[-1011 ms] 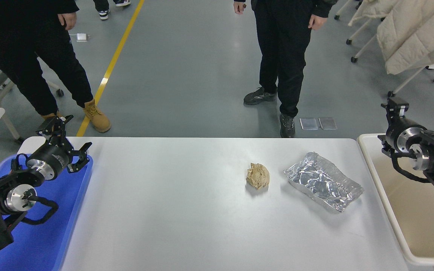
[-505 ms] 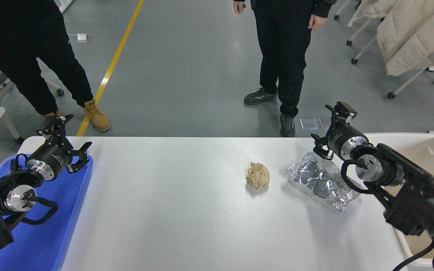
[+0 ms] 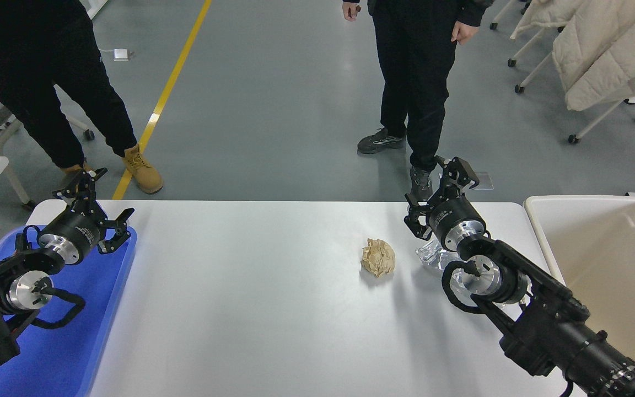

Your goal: Clean the table surface

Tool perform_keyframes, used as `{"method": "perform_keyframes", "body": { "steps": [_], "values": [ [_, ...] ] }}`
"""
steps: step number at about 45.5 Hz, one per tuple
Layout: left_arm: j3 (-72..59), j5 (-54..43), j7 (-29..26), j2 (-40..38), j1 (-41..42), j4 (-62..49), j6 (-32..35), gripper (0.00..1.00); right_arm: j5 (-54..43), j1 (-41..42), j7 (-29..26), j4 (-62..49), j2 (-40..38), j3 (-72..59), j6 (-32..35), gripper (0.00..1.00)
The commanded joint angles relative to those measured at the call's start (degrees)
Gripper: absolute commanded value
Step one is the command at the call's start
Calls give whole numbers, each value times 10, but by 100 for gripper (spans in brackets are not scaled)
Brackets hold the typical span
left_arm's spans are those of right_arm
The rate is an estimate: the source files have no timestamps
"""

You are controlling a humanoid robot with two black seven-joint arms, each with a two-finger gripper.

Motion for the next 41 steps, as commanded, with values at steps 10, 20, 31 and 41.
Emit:
{"method": "perform_keyframes", "body": {
  "steps": [10,20,31,41],
  "values": [
    [0,0,0,0,0,0,0,100,-3,-15,18,-18,-23,-9,-3,100],
    [0,0,0,0,0,0,0,100,-9,4,20,12,-136,-114,0,100],
    [1,0,0,0,0,0,0,100,-43,18,13,89,-255,-179,4,100],
    [0,0,0,0,0,0,0,100,-44,77,-50,159,-367,-320,30,100]
  ]
}}
